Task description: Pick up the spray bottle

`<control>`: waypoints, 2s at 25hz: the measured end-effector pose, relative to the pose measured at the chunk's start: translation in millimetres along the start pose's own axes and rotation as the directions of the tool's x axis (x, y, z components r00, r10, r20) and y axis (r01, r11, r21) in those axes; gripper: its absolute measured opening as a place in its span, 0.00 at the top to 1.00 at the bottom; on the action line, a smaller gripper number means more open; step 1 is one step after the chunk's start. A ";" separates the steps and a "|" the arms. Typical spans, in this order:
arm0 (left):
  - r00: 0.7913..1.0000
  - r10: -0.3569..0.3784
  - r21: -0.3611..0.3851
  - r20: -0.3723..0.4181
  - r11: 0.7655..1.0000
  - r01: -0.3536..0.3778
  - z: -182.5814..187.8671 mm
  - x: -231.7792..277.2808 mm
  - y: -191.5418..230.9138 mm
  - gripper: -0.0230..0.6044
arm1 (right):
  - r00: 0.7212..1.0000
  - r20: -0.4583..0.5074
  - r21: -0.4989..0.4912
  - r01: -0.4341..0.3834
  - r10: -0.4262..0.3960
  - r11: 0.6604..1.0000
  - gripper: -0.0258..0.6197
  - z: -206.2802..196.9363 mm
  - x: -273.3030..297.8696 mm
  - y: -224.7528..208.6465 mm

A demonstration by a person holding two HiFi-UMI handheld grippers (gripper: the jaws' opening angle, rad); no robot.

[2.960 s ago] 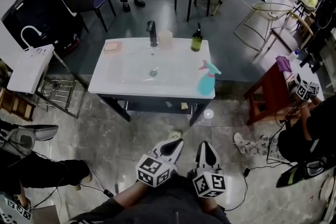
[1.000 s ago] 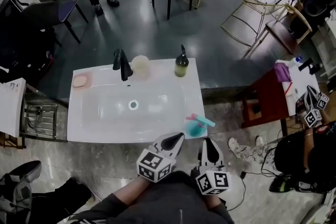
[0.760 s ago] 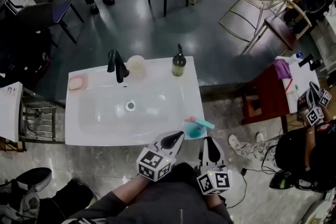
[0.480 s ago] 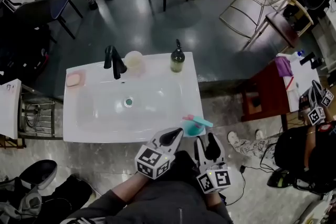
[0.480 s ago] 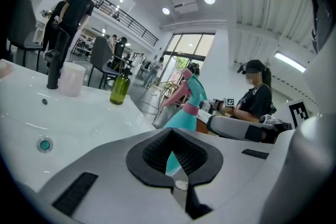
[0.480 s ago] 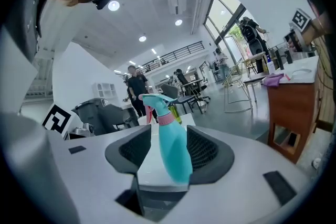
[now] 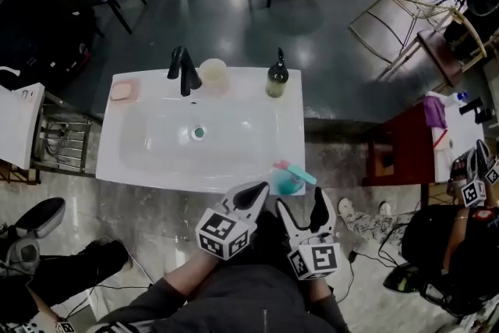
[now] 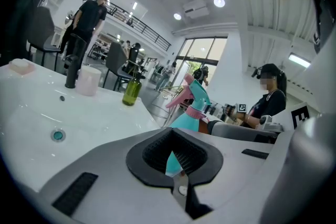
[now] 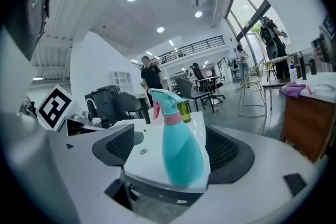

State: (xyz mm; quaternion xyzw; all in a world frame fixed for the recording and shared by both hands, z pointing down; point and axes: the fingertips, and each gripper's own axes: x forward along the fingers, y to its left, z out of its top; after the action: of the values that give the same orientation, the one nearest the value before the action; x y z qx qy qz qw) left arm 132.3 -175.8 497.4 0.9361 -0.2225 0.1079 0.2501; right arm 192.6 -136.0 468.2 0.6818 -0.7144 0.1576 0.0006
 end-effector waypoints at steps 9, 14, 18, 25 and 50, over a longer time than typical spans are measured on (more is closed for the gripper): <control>0.996 0.085 -0.015 0.040 0.996 -0.084 2.7 -8.7 14.0 0.95 | 0.994 -0.055 -0.033 -0.092 0.090 0.995 0.36 -9.5 20.2 -6.0; 0.995 0.096 -0.021 0.033 0.995 -0.095 -2.0 -4.9 16.0 0.95 | 0.987 -0.070 -0.085 -0.153 0.147 0.985 0.36 -18.8 30.2 -1.8; 0.995 0.096 -0.024 0.025 0.995 -0.096 -7.8 1.4 19.6 0.95 | 0.988 -0.075 -0.116 -0.145 0.137 0.983 0.37 -25.3 38.7 -5.2; 0.992 0.124 -0.033 0.029 0.992 -0.123 -15.9 16.9 30.0 0.95 | 0.979 -0.073 -0.157 -0.198 0.189 0.968 0.37 -36.4 52.1 -8.8; 0.991 0.134 -0.054 0.025 0.990 -0.132 -32.9 21.0 42.4 0.95 | 0.975 -0.054 -0.225 -0.222 0.215 0.949 0.37 -55.0 83.4 -11.8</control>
State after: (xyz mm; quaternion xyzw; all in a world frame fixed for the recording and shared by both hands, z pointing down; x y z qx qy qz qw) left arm 127.8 -199.3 549.8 0.9138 -0.2906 0.1052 0.2635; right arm 186.5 -205.0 541.1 0.5915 -0.7988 0.0829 0.0724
